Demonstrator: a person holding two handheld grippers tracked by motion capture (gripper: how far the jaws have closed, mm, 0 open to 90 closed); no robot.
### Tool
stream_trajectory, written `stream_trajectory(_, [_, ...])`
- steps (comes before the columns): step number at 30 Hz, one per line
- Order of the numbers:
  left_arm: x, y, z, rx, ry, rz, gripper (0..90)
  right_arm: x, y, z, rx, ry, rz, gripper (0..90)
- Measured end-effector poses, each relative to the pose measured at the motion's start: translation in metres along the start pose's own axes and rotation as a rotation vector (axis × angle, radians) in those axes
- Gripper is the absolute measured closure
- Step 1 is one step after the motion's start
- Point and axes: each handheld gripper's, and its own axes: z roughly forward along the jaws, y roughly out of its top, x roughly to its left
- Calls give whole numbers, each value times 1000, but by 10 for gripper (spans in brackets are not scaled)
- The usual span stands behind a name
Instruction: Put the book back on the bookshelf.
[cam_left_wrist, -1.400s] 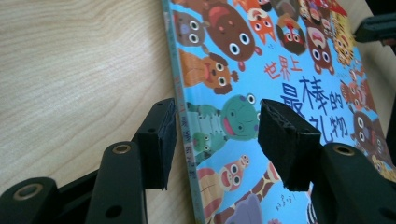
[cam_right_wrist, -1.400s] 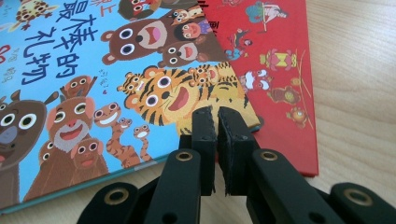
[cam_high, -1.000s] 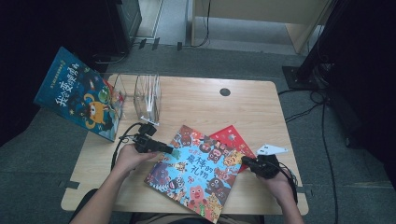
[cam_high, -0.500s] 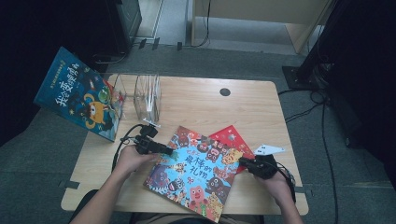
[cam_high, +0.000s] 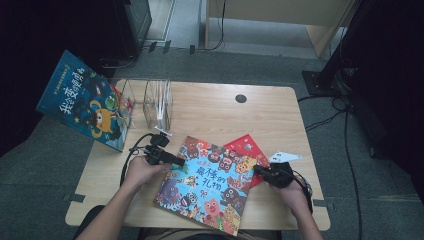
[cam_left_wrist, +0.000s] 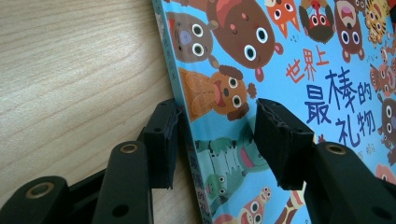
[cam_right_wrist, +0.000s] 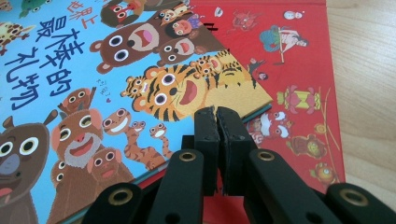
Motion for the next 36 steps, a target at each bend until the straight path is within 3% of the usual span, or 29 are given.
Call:
stream_trajectory(11, [6,4,-2,-39,22,-31,508,-8,12,14,-27,-28,0,882])
stream_trajectory(17, [8,1,-4,-51,35,-20,493,-9,19,20,-23,-51,-21,870])
stream_trajectory(27, [9,-11,-11,-37,53,0,475,-9,30,30,-26,-51,-33,858])
stream_trajectory(29, [8,-15,-15,-65,77,11,490,-9,31,32,-23,-55,-33,858])
stream_trajectory(32, [10,-19,-22,-89,60,-10,488,-11,33,34,-31,-62,-29,858])
stream_trajectory(36, [10,-24,-23,-87,52,-10,495,-12,37,36,-28,-62,-22,859])
